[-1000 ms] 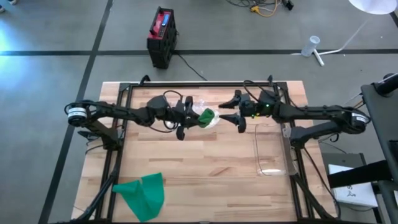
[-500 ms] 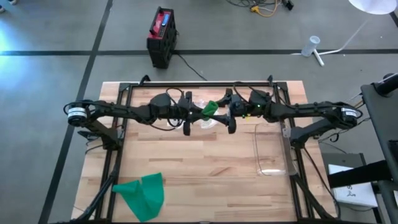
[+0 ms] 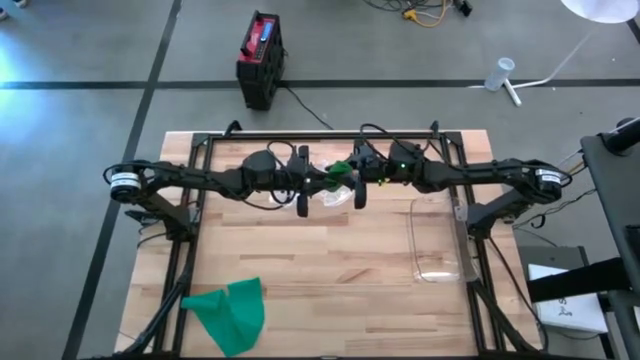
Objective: Roll bandage
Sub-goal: Roll the green bandage
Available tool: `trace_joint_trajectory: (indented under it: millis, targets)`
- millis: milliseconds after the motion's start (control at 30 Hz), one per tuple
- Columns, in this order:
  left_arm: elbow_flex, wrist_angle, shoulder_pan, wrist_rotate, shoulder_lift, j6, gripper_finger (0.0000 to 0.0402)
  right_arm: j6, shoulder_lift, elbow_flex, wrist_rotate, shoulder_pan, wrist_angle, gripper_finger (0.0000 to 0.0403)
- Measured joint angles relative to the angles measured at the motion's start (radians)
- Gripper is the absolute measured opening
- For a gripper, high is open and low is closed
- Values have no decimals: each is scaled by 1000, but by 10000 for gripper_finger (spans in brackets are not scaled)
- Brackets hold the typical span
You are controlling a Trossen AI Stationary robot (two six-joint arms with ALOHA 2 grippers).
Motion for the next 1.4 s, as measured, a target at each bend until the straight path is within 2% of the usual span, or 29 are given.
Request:
trace_joint_trajectory:
  millis: [133, 333, 467, 633, 800, 967, 1067, 1200, 1267, 1400]
  targets:
    - [3, -35, -1, -27, -20, 41, 67, -1, -10, -4, 5, -3, -1, 34]
    - [-1, -134, 0, -129, -79, 102, 129, -84, -35, -12, 65, -6, -16, 39]
    - [-1, -113, -4, -146, -89, 71, 180, -155, -30, -7, 96, -6, -14, 37]
    - [0, -82, -5, -200, -49, 31, 236, -162, -18, -3, 142, -6, -6, 39]
    - [0, -36, -6, -334, -13, 25, 266, -143, 9, -3, 154, -6, 5, 41]
    - [0, -47, -6, -367, -8, 27, 256, -127, 13, -3, 138, -7, -7, 42]
    - [0, -102, -4, -375, -34, 44, 229, -134, -4, -3, 132, -7, -51, 42]
    - [0, -160, 2, -446, -96, 87, 190, -128, -30, -3, 113, -5, -100, 42]
    - [0, -156, 6, -401, -109, 106, 174, -127, -33, -3, 109, -4, -102, 43]
    - [0, -127, -4, -197, -90, 87, 150, -134, -33, -4, 186, -17, -89, 43]
